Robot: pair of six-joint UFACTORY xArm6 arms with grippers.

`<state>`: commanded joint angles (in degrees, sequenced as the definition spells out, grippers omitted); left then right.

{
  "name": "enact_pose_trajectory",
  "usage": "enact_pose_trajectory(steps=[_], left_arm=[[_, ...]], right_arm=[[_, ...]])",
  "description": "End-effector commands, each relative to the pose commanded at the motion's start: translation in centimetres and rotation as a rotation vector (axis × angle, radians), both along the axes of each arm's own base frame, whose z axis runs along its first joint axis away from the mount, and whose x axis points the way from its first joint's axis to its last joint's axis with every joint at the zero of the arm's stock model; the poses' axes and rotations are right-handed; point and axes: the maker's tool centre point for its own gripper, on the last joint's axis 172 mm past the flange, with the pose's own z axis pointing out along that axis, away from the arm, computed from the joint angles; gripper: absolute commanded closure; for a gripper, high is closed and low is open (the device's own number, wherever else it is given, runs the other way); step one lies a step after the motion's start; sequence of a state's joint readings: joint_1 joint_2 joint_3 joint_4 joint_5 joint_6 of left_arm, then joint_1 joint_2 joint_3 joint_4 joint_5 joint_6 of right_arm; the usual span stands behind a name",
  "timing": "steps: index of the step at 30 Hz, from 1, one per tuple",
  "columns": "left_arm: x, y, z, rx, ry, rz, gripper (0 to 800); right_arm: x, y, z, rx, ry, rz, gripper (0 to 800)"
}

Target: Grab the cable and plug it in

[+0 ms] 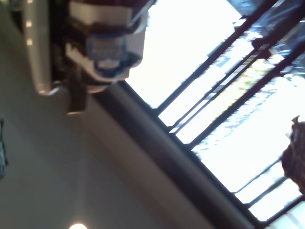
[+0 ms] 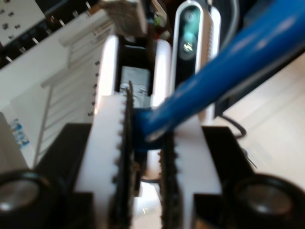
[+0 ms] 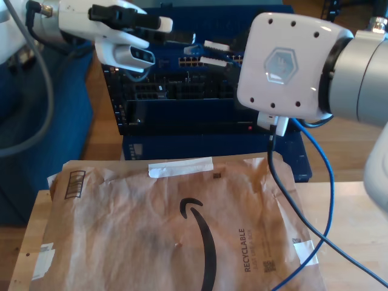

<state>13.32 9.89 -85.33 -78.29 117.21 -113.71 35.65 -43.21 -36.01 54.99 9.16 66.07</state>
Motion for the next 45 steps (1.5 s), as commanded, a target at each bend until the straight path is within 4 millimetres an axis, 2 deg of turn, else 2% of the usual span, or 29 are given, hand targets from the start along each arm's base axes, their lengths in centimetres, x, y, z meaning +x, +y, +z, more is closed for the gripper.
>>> enact_pose_trajectory(steps=[2,6,9,14,17,19,21,23,29,32,33,36,39,41,43,45], left_arm=[[0.7,1.6,-1.4,0.06,-0.034,0.043,1],[0.6,6.1,-5.5,0.279,-0.072,0.058,2],[-0.2,11.7,-9.3,0.459,-0.121,0.053,2],[-2.6,23.3,-12.7,0.575,-0.133,0.155,1],[-5.8,27.5,-14.0,0.597,-0.141,0.198,1],[-8.9,29.8,-15.7,0.636,-0.142,0.179,0],[-12.6,32.4,-18.1,0.672,-0.11,0.151,0],[-15.7,34.4,-19.6,0.683,-0.107,0.14,0],[-23.6,38.4,-21.6,0.701,-0.181,0.077,0],[-27.9,39.0,-22.7,0.703,-0.2,0.038,0],[-29.1,39.1,-23.2,0.717,-0.215,0.016,0],[-32.9,40.0,-26.5,0.816,-0.241,-0.038,0],[-34.7,38.7,-29.8,0.828,-0.295,-0.087,0],[-36.3,38.2,-31.1,0.839,-0.305,-0.095,0],[-38.8,37.7,-32.8,0.83,-0.313,-0.105,0],[-40.0,37.7,-33.4,0.836,-0.339,-0.094,0]], right_arm=[[0.2,-0.3,-1.3,-0.012,0.017,-0.009,798],[1.5,-3.1,-4.1,-0.037,0.053,-0.072,798],[2.3,-5.2,-5.9,-0.052,0.079,-0.12,798],[4.2,-10.6,-7.6,-0.077,0.097,-0.238,798],[5.1,-12.1,-8.6,-0.101,0.11,-0.27,798],[5.3,-12.6,-9.4,-0.115,0.122,-0.28,798],[5.4,-14.0,-10.7,-0.13,0.139,-0.305,798],[5.4,-15.0,-11.7,-0.141,0.152,-0.324,798],[5.1,-15.9,-13.4,-0.155,0.177,-0.339,798],[5.1,-16.9,-13.9,-0.156,0.188,-0.36,798],[5.2,-17.1,-14.0,-0.157,0.188,-0.364,798],[5.1,-17.2,-14.1,-0.157,0.192,-0.365,798],[4.9,-17.3,-15.0,-0.162,0.204,-0.367,798],[4.9,-17.7,-15.4,-0.166,0.211,-0.374,798],[4.9,-18.1,-15.4,-0.165,0.212,-0.383,798],[4.9,-18.4,-15.7,-0.166,0.217,-0.387,798]])
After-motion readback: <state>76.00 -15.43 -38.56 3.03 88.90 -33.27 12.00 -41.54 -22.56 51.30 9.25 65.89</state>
